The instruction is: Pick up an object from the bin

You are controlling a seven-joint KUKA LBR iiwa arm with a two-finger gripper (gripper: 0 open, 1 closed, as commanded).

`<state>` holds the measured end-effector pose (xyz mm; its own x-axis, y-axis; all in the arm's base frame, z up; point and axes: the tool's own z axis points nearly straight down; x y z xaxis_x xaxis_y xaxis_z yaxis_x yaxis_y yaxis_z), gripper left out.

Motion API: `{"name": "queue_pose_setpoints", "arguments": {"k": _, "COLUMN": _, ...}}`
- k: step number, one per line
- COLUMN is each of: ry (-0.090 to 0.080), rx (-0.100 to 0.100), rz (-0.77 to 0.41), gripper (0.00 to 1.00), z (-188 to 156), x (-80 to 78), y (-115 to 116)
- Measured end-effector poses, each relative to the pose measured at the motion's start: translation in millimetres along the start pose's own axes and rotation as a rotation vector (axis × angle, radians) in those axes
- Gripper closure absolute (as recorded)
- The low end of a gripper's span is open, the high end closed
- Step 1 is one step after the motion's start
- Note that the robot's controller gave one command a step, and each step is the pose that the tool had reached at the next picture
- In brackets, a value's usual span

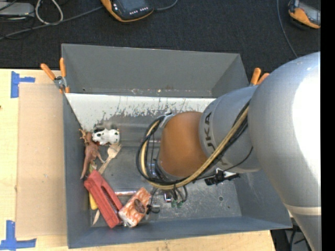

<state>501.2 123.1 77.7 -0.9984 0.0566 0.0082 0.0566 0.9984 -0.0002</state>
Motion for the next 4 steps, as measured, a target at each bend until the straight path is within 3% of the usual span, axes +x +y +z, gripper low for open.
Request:
{"name": "queue_pose_setpoints", "arguments": {"k": 1, "ry": -0.023, "rx": 0.002, "rz": -0.159, "gripper": 1.00, "z": -21.7, "x": 5.6, "y": 34.2}}
{"name": "queue_pose_setpoints", "arguments": {"k": 4, "ry": -0.023, "rx": 0.002, "rz": -0.156, "gripper": 1.00, "z": -21.6, "x": 5.6, "y": 33.8}}
